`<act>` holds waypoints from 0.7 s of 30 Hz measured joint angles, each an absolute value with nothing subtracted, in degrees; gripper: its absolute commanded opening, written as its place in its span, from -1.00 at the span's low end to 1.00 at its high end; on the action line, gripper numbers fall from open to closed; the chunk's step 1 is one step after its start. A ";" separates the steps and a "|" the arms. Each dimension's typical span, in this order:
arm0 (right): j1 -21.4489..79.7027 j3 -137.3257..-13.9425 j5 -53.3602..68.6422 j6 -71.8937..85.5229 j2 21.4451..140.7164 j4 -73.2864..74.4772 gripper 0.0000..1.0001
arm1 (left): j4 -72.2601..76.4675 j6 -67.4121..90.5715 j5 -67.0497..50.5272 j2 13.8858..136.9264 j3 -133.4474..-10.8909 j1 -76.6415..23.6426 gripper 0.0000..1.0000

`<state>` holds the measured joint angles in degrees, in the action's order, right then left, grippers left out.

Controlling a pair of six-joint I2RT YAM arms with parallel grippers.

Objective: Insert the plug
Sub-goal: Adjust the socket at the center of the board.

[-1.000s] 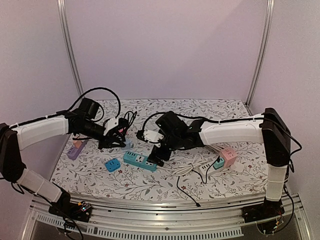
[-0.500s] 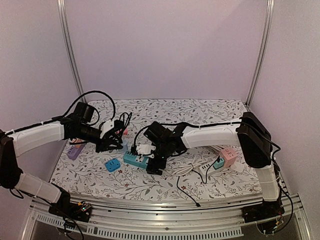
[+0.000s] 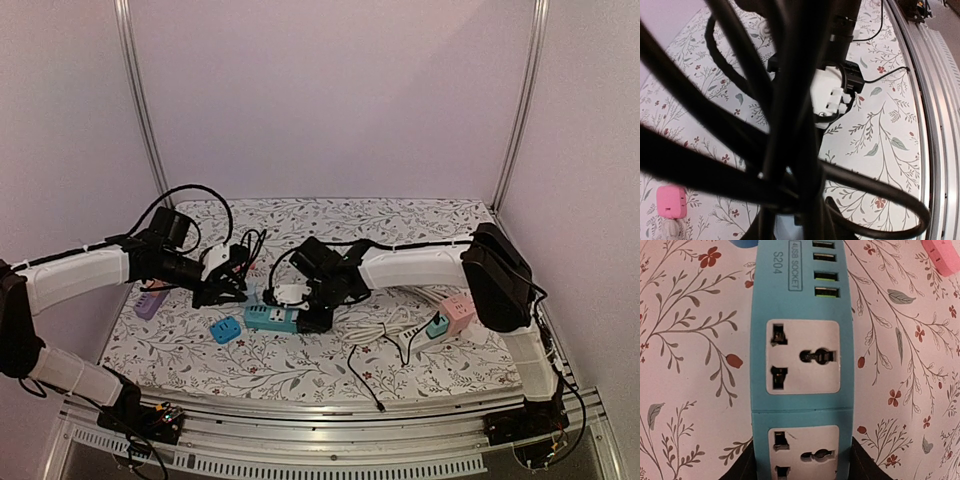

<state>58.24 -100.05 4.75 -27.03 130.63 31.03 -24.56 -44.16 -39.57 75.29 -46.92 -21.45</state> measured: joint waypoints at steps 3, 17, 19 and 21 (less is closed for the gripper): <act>58.15 -95.70 7.40 -30.76 128.18 28.82 -0.18 | -23.92 -42.72 -39.03 75.07 -45.76 -24.32 -1.00; 57.45 -83.15 11.18 -41.32 120.22 24.75 0.98 | -11.94 -18.72 -31.83 75.46 -38.57 -38.17 -1.00; 56.60 -79.46 12.25 -40.45 117.69 22.24 0.97 | -9.58 -18.15 -30.96 76.29 -38.63 -38.44 -1.00; 55.72 -75.05 14.15 -39.20 113.65 19.70 0.98 | -7.44 -17.91 -30.55 77.14 -38.63 -38.74 -1.00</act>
<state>55.72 -75.05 14.15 -39.20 113.65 19.70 -7.44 -17.91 -30.55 77.14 -38.63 -38.74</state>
